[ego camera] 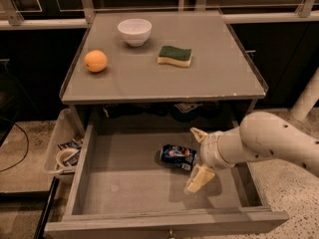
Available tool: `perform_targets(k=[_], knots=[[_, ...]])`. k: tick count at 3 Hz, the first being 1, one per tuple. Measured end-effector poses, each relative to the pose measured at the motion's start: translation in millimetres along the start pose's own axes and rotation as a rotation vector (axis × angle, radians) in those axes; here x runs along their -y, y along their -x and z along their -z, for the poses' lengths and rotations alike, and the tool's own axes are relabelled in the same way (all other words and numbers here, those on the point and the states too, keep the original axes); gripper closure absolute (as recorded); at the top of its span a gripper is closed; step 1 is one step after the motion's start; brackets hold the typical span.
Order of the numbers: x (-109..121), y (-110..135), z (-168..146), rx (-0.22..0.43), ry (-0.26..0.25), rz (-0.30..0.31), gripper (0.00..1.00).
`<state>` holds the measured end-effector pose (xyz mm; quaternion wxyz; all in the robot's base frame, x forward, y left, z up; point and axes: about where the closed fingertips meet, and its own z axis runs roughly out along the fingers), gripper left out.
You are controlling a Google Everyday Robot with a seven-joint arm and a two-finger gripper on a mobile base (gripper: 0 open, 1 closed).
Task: Pick pepsi can from top drawer and place on counter
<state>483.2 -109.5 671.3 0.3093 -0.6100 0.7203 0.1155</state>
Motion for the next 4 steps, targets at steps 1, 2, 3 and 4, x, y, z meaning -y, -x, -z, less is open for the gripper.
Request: perform_targets(k=[1, 2, 3, 4], knots=[[17.4, -7.3, -22.2, 0.031, -0.027, 0.015, 0.00], [32.5, -12.0, -44.8, 0.090, 0.008, -0.022, 0.00], [39.4, -12.1, -63.6, 0.141, 0.056, -0.084, 0.00], [40.1, -12.6, -65.4, 0.145, 0.058, -0.088, 0.00]])
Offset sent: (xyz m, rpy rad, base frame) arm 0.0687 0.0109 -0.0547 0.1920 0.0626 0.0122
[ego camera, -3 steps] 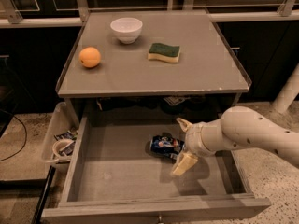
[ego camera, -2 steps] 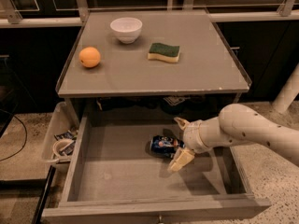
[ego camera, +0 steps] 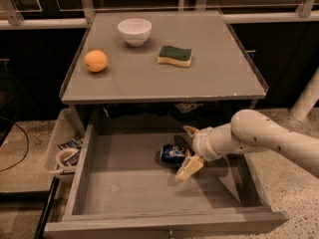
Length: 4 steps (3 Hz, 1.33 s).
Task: Pick pepsi can from top drawer and place on counter
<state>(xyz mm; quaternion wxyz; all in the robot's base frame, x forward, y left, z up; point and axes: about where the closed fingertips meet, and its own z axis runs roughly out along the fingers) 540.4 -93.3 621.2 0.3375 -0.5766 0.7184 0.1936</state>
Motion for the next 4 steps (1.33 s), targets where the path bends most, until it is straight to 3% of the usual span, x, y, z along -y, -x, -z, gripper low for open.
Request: perform_targets(k=[1, 4], knots=[[0.0, 0.0, 0.0, 0.000, 0.000, 0.000, 0.18], [-0.1, 0.0, -0.1, 0.000, 0.000, 0.000, 0.88]])
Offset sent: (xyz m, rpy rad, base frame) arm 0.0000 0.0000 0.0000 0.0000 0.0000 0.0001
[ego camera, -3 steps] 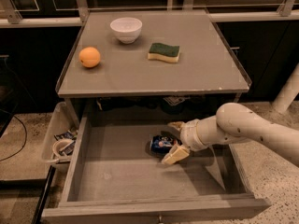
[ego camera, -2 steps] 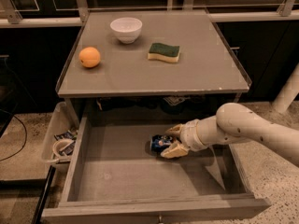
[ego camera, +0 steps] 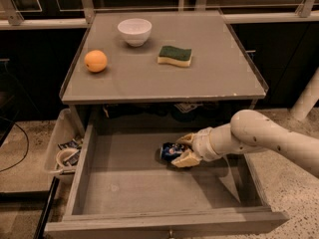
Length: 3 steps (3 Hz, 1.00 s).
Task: Pick pepsi can from top drawer and place on counter
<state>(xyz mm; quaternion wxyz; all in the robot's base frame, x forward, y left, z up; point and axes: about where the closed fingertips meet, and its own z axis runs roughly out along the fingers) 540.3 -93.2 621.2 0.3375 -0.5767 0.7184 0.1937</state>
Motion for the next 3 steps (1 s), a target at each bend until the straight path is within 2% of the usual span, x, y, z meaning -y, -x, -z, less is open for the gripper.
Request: perform_targets(k=[1, 2, 3], knots=[[-4.8, -0.9, 10.8, -0.016, 0.019, -0.004, 1.00], [-6.6, 5.8, 29.0, -0.021, 0.026, 0.003, 1.00], [-6.4, 39.6, 85.5, -0.067, -0.031, 0.082, 1.00]])
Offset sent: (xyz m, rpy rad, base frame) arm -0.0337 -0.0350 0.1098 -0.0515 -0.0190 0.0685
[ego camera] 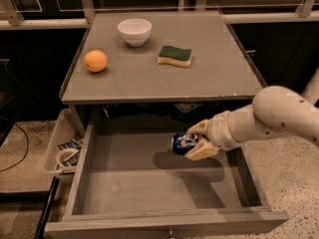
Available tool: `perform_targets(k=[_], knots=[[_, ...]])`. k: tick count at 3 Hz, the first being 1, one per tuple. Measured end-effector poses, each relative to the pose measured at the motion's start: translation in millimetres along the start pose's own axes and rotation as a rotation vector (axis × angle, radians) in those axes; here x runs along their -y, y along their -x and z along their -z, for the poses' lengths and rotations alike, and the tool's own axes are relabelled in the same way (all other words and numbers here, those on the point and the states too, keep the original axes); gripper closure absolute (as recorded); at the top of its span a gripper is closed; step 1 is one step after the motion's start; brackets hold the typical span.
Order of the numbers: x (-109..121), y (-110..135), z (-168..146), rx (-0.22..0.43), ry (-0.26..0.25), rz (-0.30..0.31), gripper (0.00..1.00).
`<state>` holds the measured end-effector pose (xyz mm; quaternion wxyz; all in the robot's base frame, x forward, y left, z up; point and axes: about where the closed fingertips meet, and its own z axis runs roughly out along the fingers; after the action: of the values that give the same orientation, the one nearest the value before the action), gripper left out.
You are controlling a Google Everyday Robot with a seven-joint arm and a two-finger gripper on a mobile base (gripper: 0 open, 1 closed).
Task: Pick pepsi can from top drawer and place on counter
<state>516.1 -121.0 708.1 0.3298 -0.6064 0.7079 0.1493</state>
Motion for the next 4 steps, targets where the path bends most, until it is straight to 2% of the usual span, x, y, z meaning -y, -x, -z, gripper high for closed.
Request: perform_targets(k=[1, 2, 3, 4], knots=[[15.4, 29.1, 62.2, -0.025, -0.081, 0.060, 1.00], [41.4, 58.6, 124.4, -0.030, -0.167, 0.097, 1.00], [41.4, 58.7, 124.4, -0.030, -0.167, 0.097, 1.00], [46.8, 59.4, 130.2, -0.029, -0.202, 0.087, 1.00]])
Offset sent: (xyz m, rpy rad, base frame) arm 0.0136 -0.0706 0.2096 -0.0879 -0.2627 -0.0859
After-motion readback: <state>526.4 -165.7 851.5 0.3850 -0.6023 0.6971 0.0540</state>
